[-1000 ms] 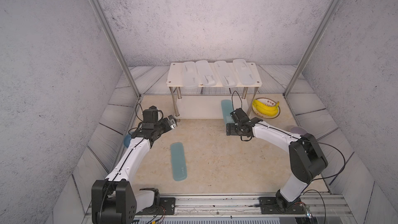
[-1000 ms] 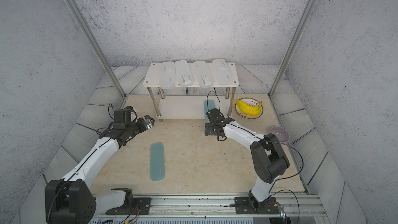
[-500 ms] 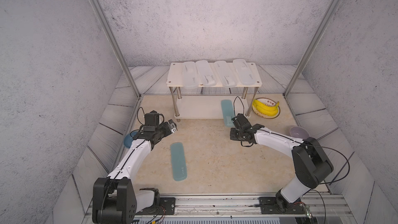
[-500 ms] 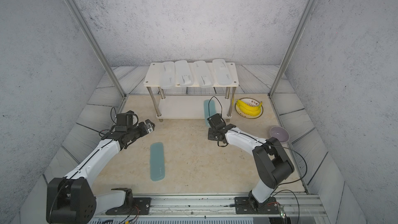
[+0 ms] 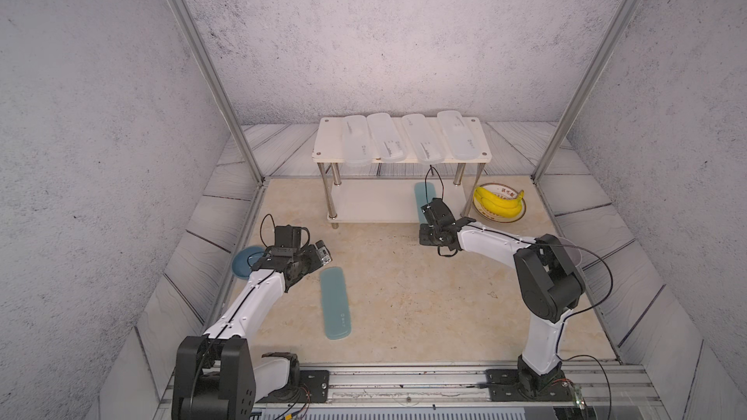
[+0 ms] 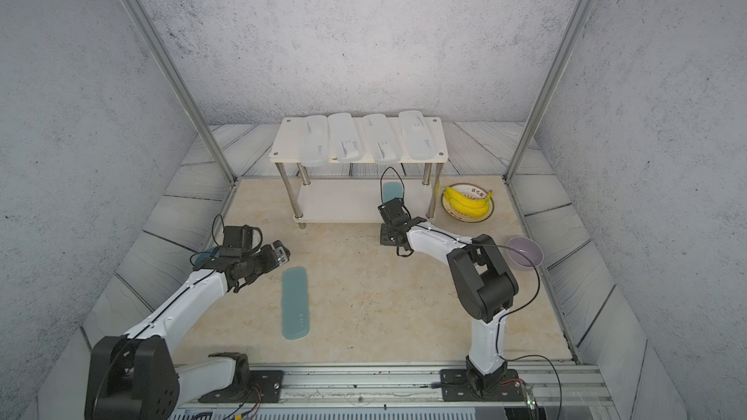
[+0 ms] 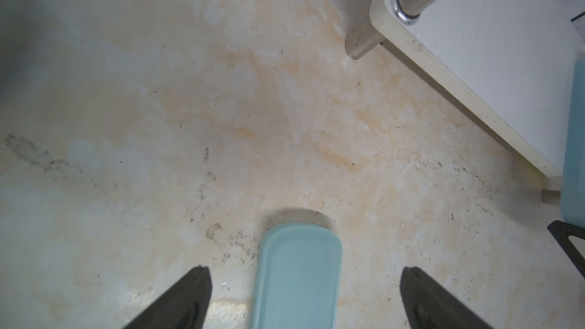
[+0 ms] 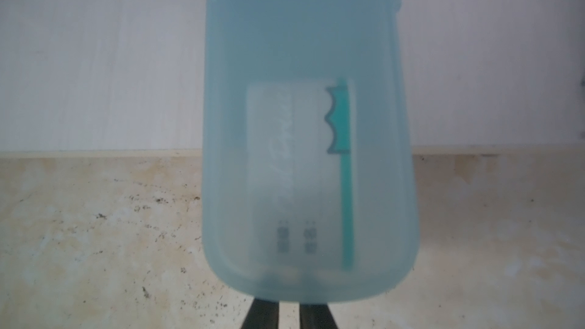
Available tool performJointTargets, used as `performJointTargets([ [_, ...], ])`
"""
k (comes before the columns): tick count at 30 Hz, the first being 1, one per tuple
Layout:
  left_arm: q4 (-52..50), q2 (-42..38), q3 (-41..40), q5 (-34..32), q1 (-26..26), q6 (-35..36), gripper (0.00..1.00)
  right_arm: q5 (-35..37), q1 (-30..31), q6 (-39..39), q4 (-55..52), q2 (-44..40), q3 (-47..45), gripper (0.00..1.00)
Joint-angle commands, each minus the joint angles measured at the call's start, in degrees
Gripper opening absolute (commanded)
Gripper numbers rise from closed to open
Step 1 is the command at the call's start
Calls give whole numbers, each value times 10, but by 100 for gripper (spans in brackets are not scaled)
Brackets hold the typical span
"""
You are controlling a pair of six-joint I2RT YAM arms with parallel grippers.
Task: Place the pencil cases on the shelf according to color
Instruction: Place the pencil case on the shelf.
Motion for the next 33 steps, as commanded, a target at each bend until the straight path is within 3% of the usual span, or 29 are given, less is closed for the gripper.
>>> performJointTargets([
  [1, 8, -8, -12, 15, -11, -12, 100, 27, -7, -23, -1, 11, 13, 19],
  [10, -7, -13, -26, 6, -48, -25, 100, -5, -7, -25, 21, 13, 13, 24],
  [17, -41, -76, -42, -20, -71, -22, 99, -57, -4, -37, 50, -40, -42, 64],
  [20, -40, -80, -49, -26, -75, -21, 100, -60, 0, -47, 44, -57, -55, 71],
  [33, -89, -90, -71, -48, -118, -39, 99, -48, 51, -40, 49, -130, -139, 74],
])
